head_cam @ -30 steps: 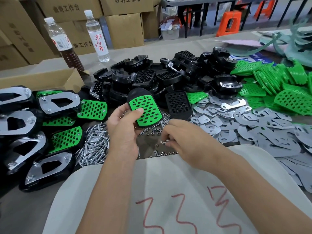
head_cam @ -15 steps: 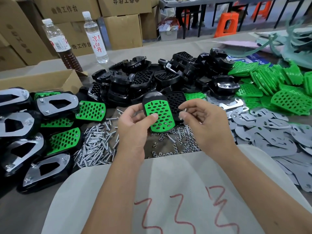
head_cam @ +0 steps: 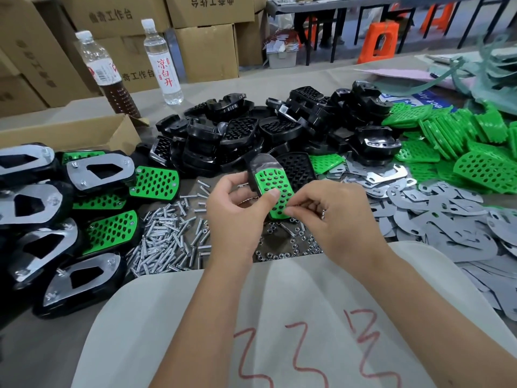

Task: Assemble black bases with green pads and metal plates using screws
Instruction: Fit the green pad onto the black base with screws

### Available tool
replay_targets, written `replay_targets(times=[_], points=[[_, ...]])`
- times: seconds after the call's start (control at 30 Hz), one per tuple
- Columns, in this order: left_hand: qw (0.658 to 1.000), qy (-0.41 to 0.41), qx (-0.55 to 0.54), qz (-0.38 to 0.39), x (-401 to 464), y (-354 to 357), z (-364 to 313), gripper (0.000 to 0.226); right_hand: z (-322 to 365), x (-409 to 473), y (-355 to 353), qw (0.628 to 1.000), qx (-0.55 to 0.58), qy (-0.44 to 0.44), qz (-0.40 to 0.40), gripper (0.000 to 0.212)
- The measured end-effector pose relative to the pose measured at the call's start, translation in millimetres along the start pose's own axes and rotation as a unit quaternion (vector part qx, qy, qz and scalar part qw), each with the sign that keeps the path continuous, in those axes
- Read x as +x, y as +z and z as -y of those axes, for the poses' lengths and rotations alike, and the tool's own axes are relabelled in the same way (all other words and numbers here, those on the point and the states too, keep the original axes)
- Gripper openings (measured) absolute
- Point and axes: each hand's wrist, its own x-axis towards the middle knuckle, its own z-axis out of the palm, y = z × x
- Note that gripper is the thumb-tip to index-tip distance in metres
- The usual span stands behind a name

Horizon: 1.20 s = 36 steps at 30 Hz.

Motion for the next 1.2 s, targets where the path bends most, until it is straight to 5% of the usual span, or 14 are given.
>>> replay_targets(times=[0.23,0.4,0.47,0.6,0.7,1.07,1.2], points=[[0.998,0.043,-0.037,-0.025,-8.2,11.9,-0.6,0.040,-0.1,-2.2,8.5,0.983,0.121,0.112,-0.078,0.023],[0.992,-0.012,-0.116,-0.053,-5.0,12.1,-0.1,0.039,3.0,0.2,3.0,0.965,0.217,0.134,-0.060,0.010],[0.990,-0.025,-0.132,-0.051,-4.9,10.0,-1.7,0.039,0.4,1.4,4.7,0.953,0.233,0.177,-0.078,0.020],[0.990,-0.017,-0.137,-0.017,-6.1,8.6,-5.5,0.041,-2.7,3.5,1.0,0.880,0.378,0.286,-0.019,0.051],[0.990,-0.006,-0.143,0.002,-6.9,8.2,-7.5,0.042,-3.3,3.3,0.2,0.836,0.464,0.288,0.058,0.030],[0.996,0.057,-0.066,-0.019,-3.7,6.5,-0.8,0.031,-2.2,0.1,5.9,0.917,0.322,0.234,0.010,0.020],[0.994,0.050,-0.061,-0.069,2.1,2.1,0.1,0.028,-1.8,-1.0,6.3,0.984,0.052,0.172,0.013,0.031]])
